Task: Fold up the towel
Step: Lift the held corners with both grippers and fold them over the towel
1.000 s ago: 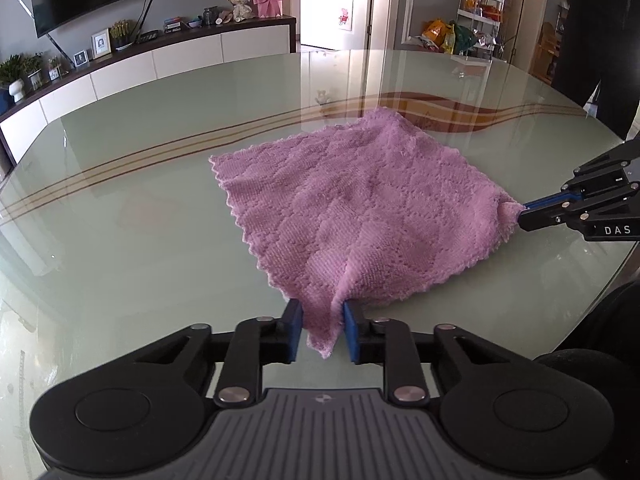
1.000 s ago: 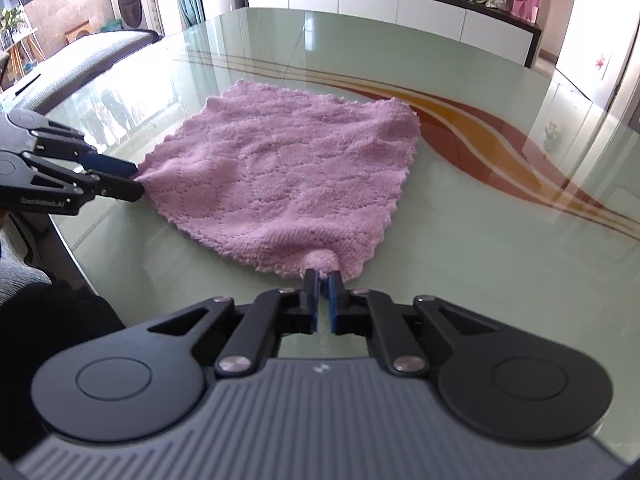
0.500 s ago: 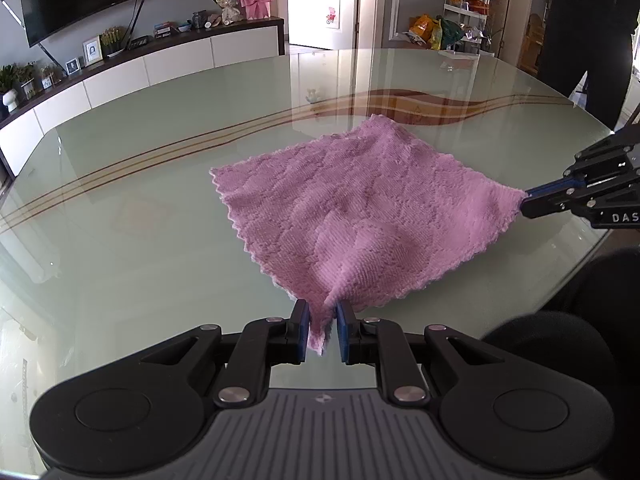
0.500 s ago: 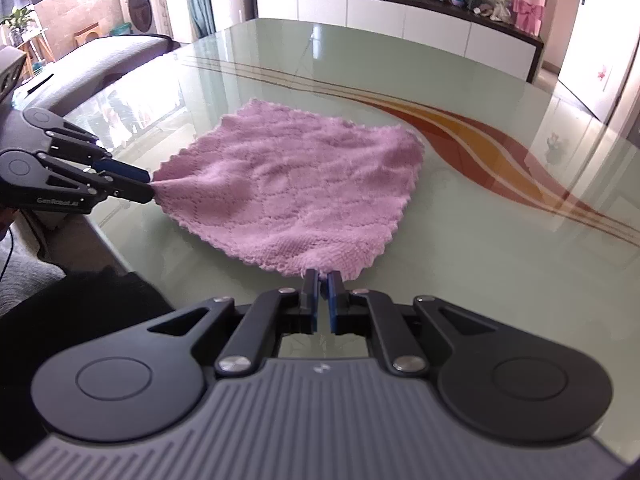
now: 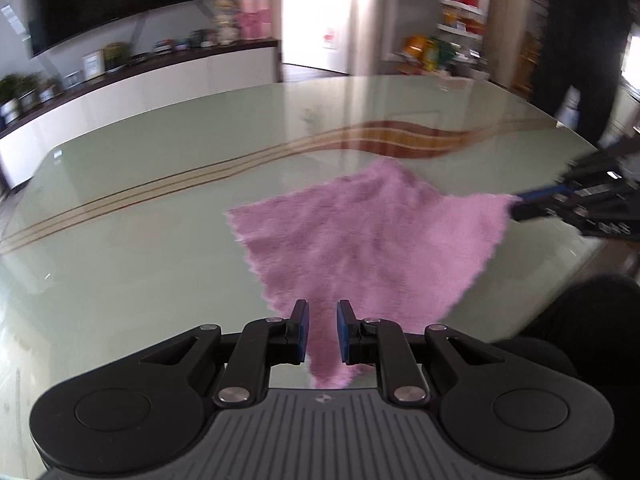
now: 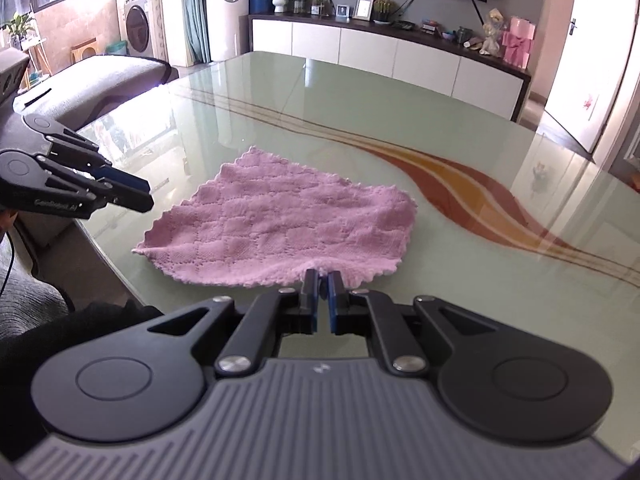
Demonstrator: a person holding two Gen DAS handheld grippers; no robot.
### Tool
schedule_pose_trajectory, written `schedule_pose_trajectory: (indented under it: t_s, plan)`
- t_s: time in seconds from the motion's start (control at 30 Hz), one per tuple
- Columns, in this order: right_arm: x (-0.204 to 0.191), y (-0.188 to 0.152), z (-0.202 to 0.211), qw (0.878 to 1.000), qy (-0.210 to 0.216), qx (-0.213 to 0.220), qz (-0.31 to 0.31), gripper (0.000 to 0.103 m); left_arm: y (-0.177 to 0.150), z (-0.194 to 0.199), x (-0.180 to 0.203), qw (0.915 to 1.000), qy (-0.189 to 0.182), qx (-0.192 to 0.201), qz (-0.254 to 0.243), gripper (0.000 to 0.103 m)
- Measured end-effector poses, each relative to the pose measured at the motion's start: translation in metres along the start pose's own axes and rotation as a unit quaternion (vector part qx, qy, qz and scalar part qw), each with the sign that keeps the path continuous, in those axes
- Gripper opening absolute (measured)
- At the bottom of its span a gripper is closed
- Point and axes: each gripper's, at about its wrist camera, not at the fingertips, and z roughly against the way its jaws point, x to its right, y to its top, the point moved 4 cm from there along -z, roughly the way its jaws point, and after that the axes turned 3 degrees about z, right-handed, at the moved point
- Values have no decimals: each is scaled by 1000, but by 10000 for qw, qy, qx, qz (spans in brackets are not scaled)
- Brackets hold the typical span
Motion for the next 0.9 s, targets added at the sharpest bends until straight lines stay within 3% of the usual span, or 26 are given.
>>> schedule_pose_trajectory:
  t_s: [0.67, 0.9]
  plan:
    - [-5, -20, -5, 9998, 14, -191, -41, 5, -2, -32, -8, 9971, -337, -327, -599, 26]
    - [-5, -20, -5, 9998, 43, -191, -59, 5, -7, -34, -1, 9944, -423, -394, -880, 43]
